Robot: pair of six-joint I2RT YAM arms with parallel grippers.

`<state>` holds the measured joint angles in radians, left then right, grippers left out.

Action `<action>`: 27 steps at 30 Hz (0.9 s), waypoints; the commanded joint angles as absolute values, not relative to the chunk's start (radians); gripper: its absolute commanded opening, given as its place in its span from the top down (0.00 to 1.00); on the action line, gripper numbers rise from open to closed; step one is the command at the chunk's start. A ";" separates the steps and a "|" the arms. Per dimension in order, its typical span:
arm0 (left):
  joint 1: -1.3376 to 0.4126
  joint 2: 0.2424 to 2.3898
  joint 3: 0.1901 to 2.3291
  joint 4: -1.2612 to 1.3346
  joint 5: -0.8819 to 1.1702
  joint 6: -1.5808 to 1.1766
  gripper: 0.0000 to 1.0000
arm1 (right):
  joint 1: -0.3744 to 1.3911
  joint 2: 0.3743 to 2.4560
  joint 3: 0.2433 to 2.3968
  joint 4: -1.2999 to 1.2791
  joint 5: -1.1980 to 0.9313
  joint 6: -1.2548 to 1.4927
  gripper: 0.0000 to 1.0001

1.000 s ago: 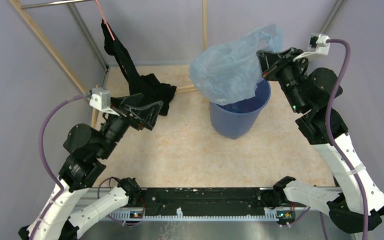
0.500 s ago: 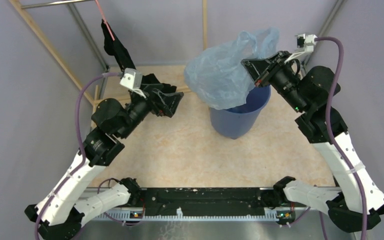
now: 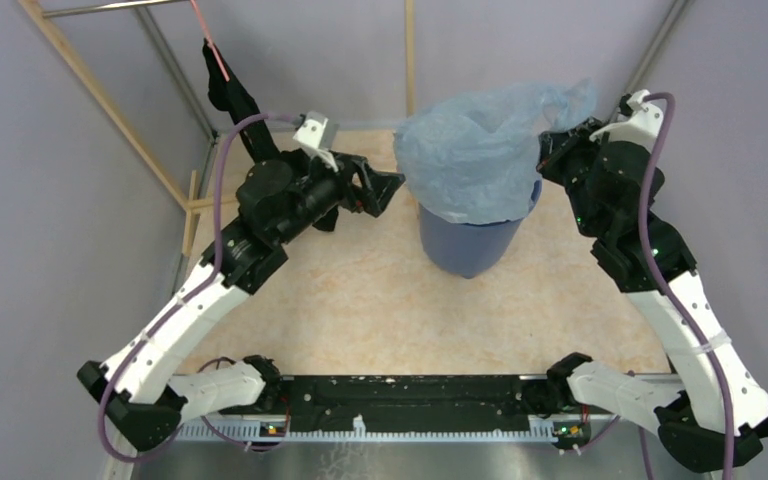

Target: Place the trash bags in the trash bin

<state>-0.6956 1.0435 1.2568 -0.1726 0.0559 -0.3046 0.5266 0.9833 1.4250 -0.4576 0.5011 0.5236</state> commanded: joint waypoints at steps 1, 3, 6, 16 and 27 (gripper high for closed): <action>-0.700 1.170 1.349 -0.067 0.116 -0.302 0.05 | 0.509 0.995 1.417 -0.453 0.568 0.462 1.00; -0.700 1.229 1.394 -0.048 0.112 -0.294 0.07 | 0.509 0.979 1.398 -0.426 0.548 0.447 1.00; -0.700 1.328 1.464 -0.021 0.120 -0.266 0.11 | 0.509 0.957 1.379 -0.408 0.532 0.426 1.00; -0.733 1.642 1.617 -0.075 0.278 -0.253 0.29 | 0.510 0.949 1.401 -0.395 0.311 0.350 1.00; -0.835 1.692 1.642 -0.182 0.233 -0.200 0.25 | 0.508 0.971 1.373 -0.367 0.297 0.291 1.00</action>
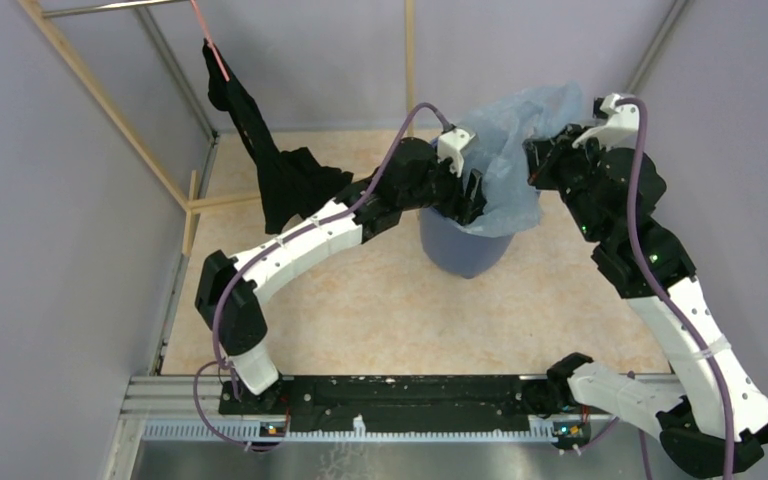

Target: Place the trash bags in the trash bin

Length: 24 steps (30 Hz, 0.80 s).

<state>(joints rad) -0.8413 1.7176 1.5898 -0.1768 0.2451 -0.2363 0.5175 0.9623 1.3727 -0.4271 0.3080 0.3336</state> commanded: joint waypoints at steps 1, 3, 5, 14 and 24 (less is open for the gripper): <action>-0.835 1.693 1.643 -0.191 0.226 -0.194 0.23 | 0.509 0.975 1.366 -0.367 0.305 0.283 1.00; -0.835 1.704 1.644 -0.217 0.219 -0.186 0.22 | 0.508 0.991 1.350 -0.376 0.325 0.274 1.00; -0.835 1.731 1.647 -0.246 0.216 -0.183 0.22 | 0.509 1.008 1.330 -0.380 0.334 0.272 1.00; -0.834 1.705 1.669 -0.273 0.181 -0.201 0.21 | 0.509 1.101 1.259 -0.366 0.291 0.290 1.00; -0.834 1.510 1.665 -0.358 0.157 -0.176 0.10 | 0.509 1.240 1.288 -0.399 0.235 0.305 1.00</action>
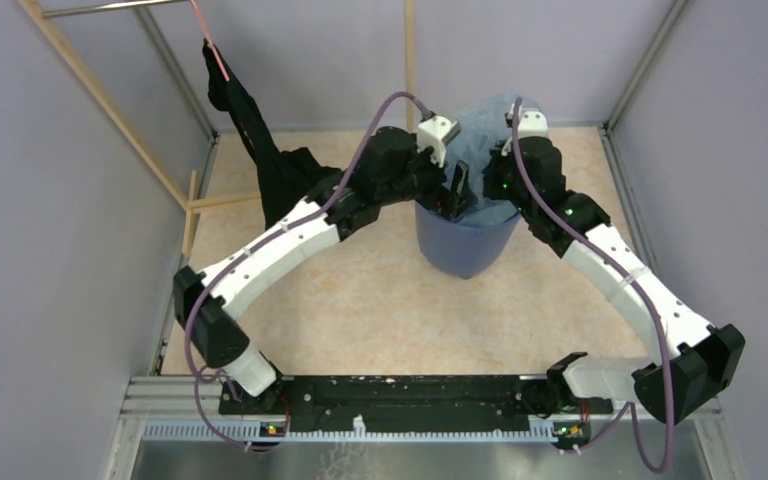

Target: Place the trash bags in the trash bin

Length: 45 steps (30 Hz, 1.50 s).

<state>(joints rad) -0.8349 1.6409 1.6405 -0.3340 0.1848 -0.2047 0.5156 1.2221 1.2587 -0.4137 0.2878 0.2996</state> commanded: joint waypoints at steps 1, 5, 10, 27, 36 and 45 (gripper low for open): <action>-0.834 1.487 1.655 -0.366 0.146 -0.173 0.10 | 0.509 1.253 1.278 -0.393 0.197 0.297 1.00; -0.833 1.373 1.590 -0.376 0.064 -0.159 0.08 | 0.509 1.282 1.228 -0.334 -0.068 0.255 1.00; -0.828 1.221 1.464 -0.376 -0.079 -0.148 0.05 | 0.521 1.336 1.213 -0.313 -0.298 0.262 1.00; -0.826 0.979 1.252 -0.382 -0.232 -0.193 0.03 | 0.632 1.479 1.273 -0.208 -0.834 0.380 1.00; -0.825 0.980 1.243 -0.369 -0.222 -0.206 0.03 | 0.588 1.416 1.274 -0.197 -0.578 0.483 1.00; -0.826 1.043 1.186 -0.351 -0.147 -0.271 0.03 | 0.411 1.326 1.162 -0.288 -0.288 0.522 1.00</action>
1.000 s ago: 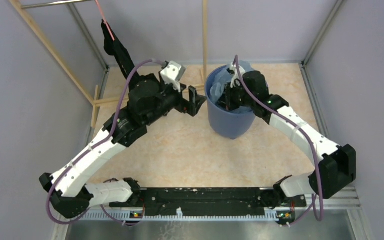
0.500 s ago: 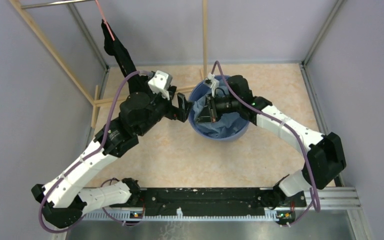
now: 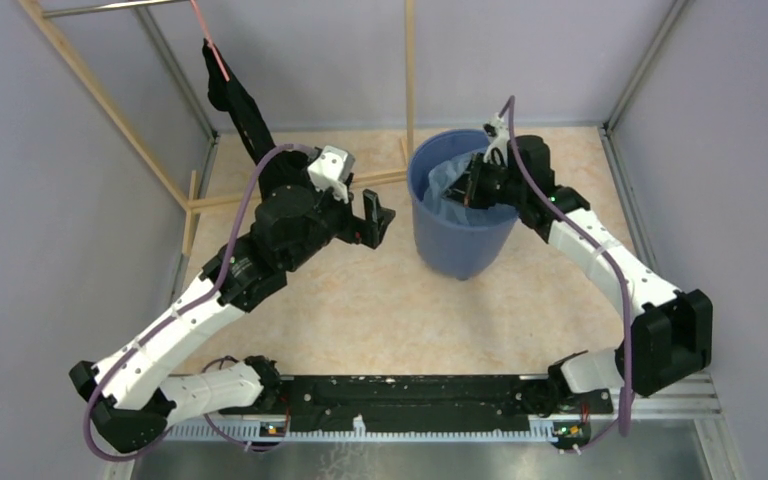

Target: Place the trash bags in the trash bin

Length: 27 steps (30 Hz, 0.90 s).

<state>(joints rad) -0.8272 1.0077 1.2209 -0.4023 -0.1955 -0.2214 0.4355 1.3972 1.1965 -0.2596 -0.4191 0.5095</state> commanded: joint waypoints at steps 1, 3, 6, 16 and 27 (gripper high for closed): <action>-0.824 1.055 1.178 -0.339 -0.137 -0.285 0.04 | 0.411 1.320 1.155 -0.291 -0.294 0.518 1.00; -0.824 1.093 1.183 -0.314 -0.113 -0.315 0.04 | 0.411 1.310 1.147 -0.292 -0.312 0.507 1.00; -0.824 1.175 1.251 -0.312 -0.094 -0.345 0.08 | 0.411 1.291 1.134 -0.296 -0.331 0.495 1.00; -0.812 1.364 1.438 -0.288 -0.243 -0.336 0.12 | 0.413 1.166 1.166 -0.375 -0.327 0.424 1.00; -0.811 1.591 1.594 -0.412 -0.302 -0.228 0.35 | 0.413 1.042 1.228 -0.420 -0.291 0.388 1.00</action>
